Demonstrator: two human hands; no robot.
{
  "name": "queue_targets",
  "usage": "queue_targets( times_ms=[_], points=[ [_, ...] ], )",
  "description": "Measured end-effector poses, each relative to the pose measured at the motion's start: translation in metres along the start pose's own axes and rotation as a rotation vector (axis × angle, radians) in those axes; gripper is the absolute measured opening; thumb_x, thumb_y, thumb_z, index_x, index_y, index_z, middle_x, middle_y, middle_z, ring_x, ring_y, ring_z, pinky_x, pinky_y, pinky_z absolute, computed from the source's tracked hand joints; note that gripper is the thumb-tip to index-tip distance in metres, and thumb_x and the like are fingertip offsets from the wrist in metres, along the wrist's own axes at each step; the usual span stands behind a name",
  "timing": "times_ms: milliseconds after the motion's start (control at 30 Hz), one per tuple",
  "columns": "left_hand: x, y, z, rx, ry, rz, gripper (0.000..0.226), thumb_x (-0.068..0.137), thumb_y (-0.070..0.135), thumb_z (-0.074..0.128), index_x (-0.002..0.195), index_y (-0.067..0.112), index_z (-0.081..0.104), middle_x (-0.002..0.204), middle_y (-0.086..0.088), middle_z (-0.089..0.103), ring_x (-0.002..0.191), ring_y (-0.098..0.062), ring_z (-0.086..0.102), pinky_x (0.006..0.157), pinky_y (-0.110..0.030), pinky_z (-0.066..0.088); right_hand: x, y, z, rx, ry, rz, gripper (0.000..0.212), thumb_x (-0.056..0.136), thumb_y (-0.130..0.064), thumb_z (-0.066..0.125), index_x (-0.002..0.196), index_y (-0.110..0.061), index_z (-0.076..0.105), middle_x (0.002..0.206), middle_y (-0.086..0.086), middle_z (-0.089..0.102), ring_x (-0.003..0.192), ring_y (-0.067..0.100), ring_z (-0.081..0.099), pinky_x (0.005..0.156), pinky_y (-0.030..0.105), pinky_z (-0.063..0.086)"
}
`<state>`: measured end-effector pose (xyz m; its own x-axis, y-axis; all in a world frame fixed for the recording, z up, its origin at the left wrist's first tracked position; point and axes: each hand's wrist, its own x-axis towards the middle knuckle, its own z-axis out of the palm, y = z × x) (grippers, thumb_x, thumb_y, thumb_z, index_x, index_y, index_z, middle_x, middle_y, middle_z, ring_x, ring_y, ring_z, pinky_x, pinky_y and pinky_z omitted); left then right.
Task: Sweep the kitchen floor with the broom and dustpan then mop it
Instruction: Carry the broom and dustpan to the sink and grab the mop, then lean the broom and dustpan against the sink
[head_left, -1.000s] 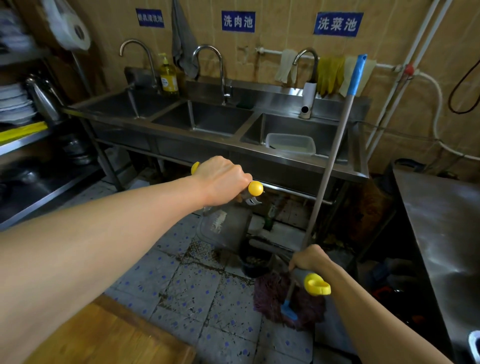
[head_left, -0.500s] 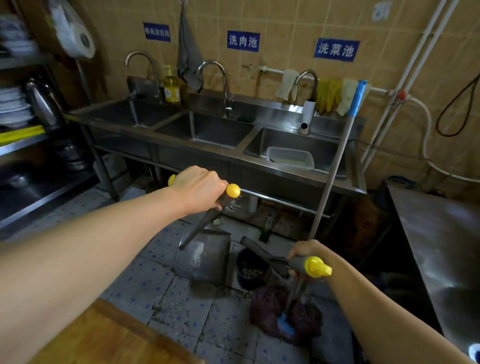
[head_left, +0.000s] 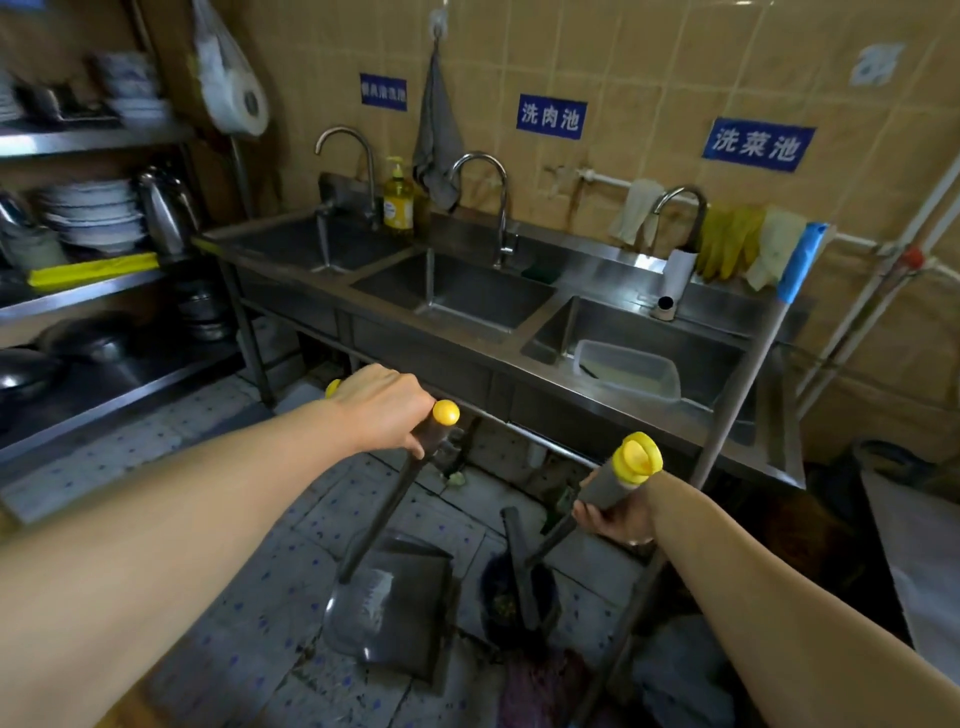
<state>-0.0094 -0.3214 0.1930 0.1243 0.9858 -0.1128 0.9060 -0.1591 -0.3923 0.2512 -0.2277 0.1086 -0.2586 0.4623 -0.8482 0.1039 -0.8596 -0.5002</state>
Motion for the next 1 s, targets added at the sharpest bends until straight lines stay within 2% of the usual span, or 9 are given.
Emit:
queue_targets(
  times_ms=[133, 333, 467, 567, 733, 800, 867, 933, 1000],
  points=[
    [0.029, -0.013, 0.012, -0.035, -0.071, -0.017, 0.045, 0.080, 0.058, 0.061, 0.101, 0.018, 0.064, 0.095, -0.002, 0.067, 0.094, -0.023, 0.065, 0.075, -0.031, 0.049, 0.019, -0.035, 0.000, -0.040, -0.021, 0.021, 0.034, 0.097, -0.022, 0.041, 0.072, 0.001, 0.046, 0.049, 0.020, 0.056, 0.032, 0.027, 0.056, 0.027, 0.021, 0.042],
    [0.057, -0.032, 0.028, -0.109, -0.170, -0.021, 0.045, 0.080, 0.057, 0.062, 0.102, 0.017, 0.064, 0.095, -0.002, 0.067, 0.093, -0.022, 0.064, 0.070, -0.027, 0.043, 0.031, -0.079, 0.025, -0.107, 0.014, -0.106, 0.035, 0.099, -0.024, 0.039, 0.078, 0.000, 0.053, 0.040, 0.012, 0.056, 0.025, 0.022, 0.053, 0.024, 0.018, 0.039],
    [0.075, -0.046, 0.033, -0.133, -0.196, -0.010, 0.044, 0.081, 0.054, 0.061, 0.100, 0.014, 0.063, 0.094, -0.003, 0.065, 0.092, -0.022, 0.064, 0.072, -0.028, 0.045, 0.042, -0.105, 0.045, -0.094, 0.048, -0.206, 0.034, 0.099, -0.027, 0.037, 0.078, -0.004, 0.049, 0.068, 0.014, 0.053, 0.025, 0.022, 0.053, 0.024, 0.018, 0.038],
    [0.092, -0.057, 0.042, -0.134, -0.188, 0.011, 0.044, 0.081, 0.055, 0.061, 0.099, 0.015, 0.063, 0.093, -0.002, 0.065, 0.091, -0.022, 0.064, 0.072, -0.028, 0.048, 0.050, -0.118, 0.054, -0.053, 0.045, -0.240, 0.033, 0.100, -0.026, 0.034, 0.080, -0.005, 0.048, 0.059, 0.014, 0.057, 0.027, 0.024, 0.055, 0.026, 0.020, 0.042],
    [0.123, -0.081, 0.056, -0.131, -0.173, 0.062, 0.035, 0.082, 0.051, 0.063, 0.101, 0.021, 0.064, 0.096, 0.001, 0.067, 0.093, -0.021, 0.063, 0.073, -0.028, 0.046, 0.066, -0.139, 0.070, 0.055, 0.066, -0.240, 0.031, 0.102, -0.024, 0.029, 0.115, -0.005, 0.049, 0.082, 0.021, 0.056, 0.038, 0.034, 0.061, 0.033, 0.034, 0.051],
    [0.136, -0.092, 0.061, -0.168, -0.168, 0.064, 0.024, 0.085, 0.041, 0.064, 0.101, 0.023, 0.063, 0.096, 0.001, 0.066, 0.094, -0.022, 0.063, 0.073, -0.029, 0.044, 0.071, -0.149, 0.077, 0.080, 0.099, -0.265, 0.035, 0.102, -0.019, 0.026, 0.128, -0.005, 0.045, 0.083, 0.022, 0.056, 0.041, 0.037, 0.062, 0.037, 0.041, 0.054],
    [0.146, -0.103, 0.066, -0.188, -0.186, 0.045, 0.015, 0.086, 0.033, 0.062, 0.098, 0.023, 0.060, 0.091, 0.000, 0.061, 0.094, -0.024, 0.062, 0.072, -0.030, 0.044, 0.072, -0.155, 0.084, 0.066, 0.111, -0.283, 0.043, 0.096, -0.001, 0.020, 0.134, -0.002, 0.039, 0.086, 0.024, 0.055, 0.048, 0.041, 0.064, 0.045, 0.046, 0.057],
    [0.156, -0.114, 0.071, -0.191, -0.236, 0.030, 0.010, 0.088, 0.027, 0.059, 0.096, 0.021, 0.057, 0.090, 0.000, 0.057, 0.096, -0.026, 0.061, 0.074, -0.032, 0.045, 0.075, -0.157, 0.089, 0.000, 0.120, -0.295, 0.069, 0.076, 0.017, 0.014, 0.140, -0.002, 0.030, 0.095, 0.030, 0.054, 0.063, 0.045, 0.068, 0.045, 0.043, 0.056],
    [0.166, -0.121, 0.076, -0.187, -0.280, 0.029, 0.013, 0.090, 0.020, 0.056, 0.102, 0.020, 0.057, 0.102, -0.004, 0.060, 0.103, -0.028, 0.059, 0.079, -0.033, 0.045, 0.079, -0.160, 0.092, -0.097, 0.083, -0.293, 0.068, 0.079, 0.021, 0.014, 0.142, -0.001, 0.023, 0.093, 0.032, 0.055, 0.081, 0.041, 0.070, 0.041, 0.036, 0.056]
  ],
)
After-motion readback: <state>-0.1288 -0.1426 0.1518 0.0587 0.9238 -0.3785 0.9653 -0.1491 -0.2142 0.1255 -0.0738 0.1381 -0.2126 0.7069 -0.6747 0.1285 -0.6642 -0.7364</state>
